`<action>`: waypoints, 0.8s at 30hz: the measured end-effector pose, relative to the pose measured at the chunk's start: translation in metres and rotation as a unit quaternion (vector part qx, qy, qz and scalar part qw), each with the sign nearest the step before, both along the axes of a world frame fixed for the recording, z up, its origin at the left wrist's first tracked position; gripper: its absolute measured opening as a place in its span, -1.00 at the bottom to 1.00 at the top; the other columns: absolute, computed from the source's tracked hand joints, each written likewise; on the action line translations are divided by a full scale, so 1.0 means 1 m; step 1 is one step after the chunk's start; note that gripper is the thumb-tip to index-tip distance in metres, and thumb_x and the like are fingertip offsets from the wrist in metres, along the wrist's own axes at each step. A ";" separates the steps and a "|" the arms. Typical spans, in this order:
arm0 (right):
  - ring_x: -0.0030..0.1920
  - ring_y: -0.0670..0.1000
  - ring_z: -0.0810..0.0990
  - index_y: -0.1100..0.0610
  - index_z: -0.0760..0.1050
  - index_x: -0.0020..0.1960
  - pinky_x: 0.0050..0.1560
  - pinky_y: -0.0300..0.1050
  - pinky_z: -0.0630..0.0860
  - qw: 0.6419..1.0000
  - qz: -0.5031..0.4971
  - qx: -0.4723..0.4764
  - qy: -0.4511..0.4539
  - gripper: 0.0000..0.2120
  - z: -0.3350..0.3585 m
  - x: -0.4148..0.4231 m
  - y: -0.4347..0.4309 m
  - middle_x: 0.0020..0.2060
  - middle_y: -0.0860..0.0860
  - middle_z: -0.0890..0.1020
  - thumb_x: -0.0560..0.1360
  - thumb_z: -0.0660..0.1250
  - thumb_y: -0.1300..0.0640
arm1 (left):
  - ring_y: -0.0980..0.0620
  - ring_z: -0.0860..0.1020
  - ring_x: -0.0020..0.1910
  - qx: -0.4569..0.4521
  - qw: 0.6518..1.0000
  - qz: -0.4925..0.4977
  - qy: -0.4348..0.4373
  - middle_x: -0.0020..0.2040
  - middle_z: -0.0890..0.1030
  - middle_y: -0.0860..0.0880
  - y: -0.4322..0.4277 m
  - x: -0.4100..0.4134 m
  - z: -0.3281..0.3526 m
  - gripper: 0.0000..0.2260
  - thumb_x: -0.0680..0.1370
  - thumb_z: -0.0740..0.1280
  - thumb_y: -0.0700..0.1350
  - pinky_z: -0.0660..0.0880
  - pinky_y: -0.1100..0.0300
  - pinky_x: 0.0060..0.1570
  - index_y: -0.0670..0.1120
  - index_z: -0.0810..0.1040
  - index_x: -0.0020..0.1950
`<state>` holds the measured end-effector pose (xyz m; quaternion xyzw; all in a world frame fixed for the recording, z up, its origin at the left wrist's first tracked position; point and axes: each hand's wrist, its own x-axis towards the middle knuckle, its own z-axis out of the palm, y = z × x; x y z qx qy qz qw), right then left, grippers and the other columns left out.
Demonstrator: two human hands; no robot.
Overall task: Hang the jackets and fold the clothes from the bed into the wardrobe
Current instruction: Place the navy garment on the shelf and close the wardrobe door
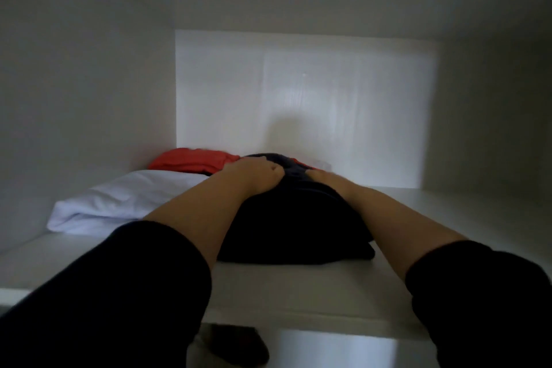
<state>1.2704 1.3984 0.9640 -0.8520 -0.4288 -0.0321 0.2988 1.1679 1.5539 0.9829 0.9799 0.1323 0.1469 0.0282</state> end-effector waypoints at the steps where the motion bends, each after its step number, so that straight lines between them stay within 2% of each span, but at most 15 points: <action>1: 0.38 0.12 0.36 0.23 0.30 0.44 0.32 -0.17 0.24 1.000 -0.024 -0.008 -0.016 -0.56 0.002 -0.005 -0.006 0.41 0.19 0.37 0.67 0.00 0.02 | -0.14 0.44 0.26 0.012 0.999 0.002 -0.032 0.33 0.47 -0.15 -0.009 -0.009 0.003 -0.64 0.63 0.00 0.05 0.34 -0.05 0.28 -0.05 0.51 0.19; 2: 0.31 0.14 0.41 0.25 0.37 0.38 0.21 -0.16 0.29 0.999 -0.045 0.003 -0.030 -0.56 0.006 -0.010 -0.012 0.36 0.20 0.42 0.67 -0.01 0.00 | -0.14 0.48 0.17 0.019 0.998 -0.001 -0.067 0.25 0.53 -0.15 -0.018 -0.019 0.005 -0.67 0.62 0.02 0.02 0.39 0.00 0.19 -0.08 0.52 0.09; 3: 0.23 0.14 0.45 0.26 0.42 0.31 0.10 -0.16 0.30 0.997 -0.066 0.021 -0.026 -0.56 0.010 -0.017 -0.021 0.31 0.21 0.46 0.66 0.00 -0.02 | -0.14 0.49 0.14 0.013 0.996 -0.008 -0.091 0.22 0.54 -0.15 -0.025 -0.028 0.006 -0.67 0.62 0.04 0.00 0.40 0.03 0.15 -0.12 0.53 0.10; 5: 0.10 0.09 0.46 0.24 0.44 0.25 0.00 -0.17 0.26 0.995 -0.091 0.045 -0.023 -0.58 0.009 -0.032 -0.048 0.25 0.17 0.50 0.65 0.02 -0.03 | -0.14 0.46 0.22 -0.014 0.994 -0.017 -0.106 0.29 0.51 -0.15 -0.040 -0.045 0.006 -0.66 0.63 0.07 -0.04 0.37 0.05 0.22 -0.16 0.52 0.24; 7: 0.11 0.06 0.46 0.21 0.42 0.30 0.01 -0.18 0.26 0.993 -0.107 0.047 -0.023 -0.59 0.002 -0.044 -0.078 0.26 0.13 0.50 0.64 0.04 -0.04 | -0.13 0.42 0.28 -0.016 0.991 -0.045 -0.124 0.31 0.49 -0.15 -0.057 -0.062 0.003 -0.66 0.63 0.09 -0.07 0.33 0.02 0.29 -0.16 0.50 0.29; 10: 0.27 0.09 0.43 0.18 0.36 0.39 0.08 -0.22 0.24 0.987 -0.143 0.060 -0.027 -0.57 -0.004 -0.075 -0.125 0.34 0.12 0.45 0.63 0.06 -0.03 | -0.12 0.36 0.34 -0.008 0.985 -0.091 -0.144 0.33 0.47 -0.12 -0.092 -0.091 -0.008 -0.66 0.62 0.14 -0.08 0.29 -0.04 0.33 -0.15 0.45 0.36; 16: 0.33 0.17 0.42 0.23 0.37 0.38 0.26 -0.13 0.30 0.966 -0.242 0.067 -0.061 -0.61 -0.027 -0.168 -0.226 0.34 0.19 0.46 0.64 0.09 0.05 | -0.08 0.27 0.41 -0.046 0.977 -0.167 -0.122 0.43 0.36 -0.11 -0.187 -0.145 -0.040 -0.60 0.60 0.21 -0.09 0.23 0.03 0.39 -0.14 0.35 0.43; 18: 0.30 0.21 0.45 0.26 0.42 0.34 0.24 -0.11 0.33 0.956 -0.280 0.066 -0.062 -0.63 -0.039 -0.202 -0.270 0.30 0.23 0.48 0.63 0.11 0.09 | -0.06 0.22 0.45 -0.063 0.973 -0.193 -0.113 0.47 0.31 -0.10 -0.226 -0.166 -0.055 -0.56 0.59 0.23 -0.08 0.18 0.09 0.42 -0.11 0.31 0.47; 20: 0.24 0.22 0.49 0.25 0.46 0.28 0.19 -0.09 0.37 0.941 -0.321 0.085 -0.061 -0.66 -0.050 -0.239 -0.317 0.24 0.24 0.53 0.61 0.15 0.10 | -0.05 0.25 0.44 -0.069 0.966 -0.219 -0.115 0.45 0.33 -0.09 -0.266 -0.187 -0.072 -0.56 0.57 0.25 -0.10 0.22 0.11 0.39 -0.09 0.33 0.45; 24: 0.22 0.14 0.52 0.20 0.48 0.29 0.15 -0.17 0.37 0.904 -0.398 0.145 -0.054 -0.67 -0.076 -0.324 -0.415 0.23 0.15 0.56 0.56 0.22 0.13 | -0.03 0.31 0.41 -0.115 0.954 -0.267 -0.081 0.46 0.33 -0.05 -0.348 -0.226 -0.096 -0.54 0.56 0.25 -0.09 0.30 0.12 0.35 -0.02 0.32 0.47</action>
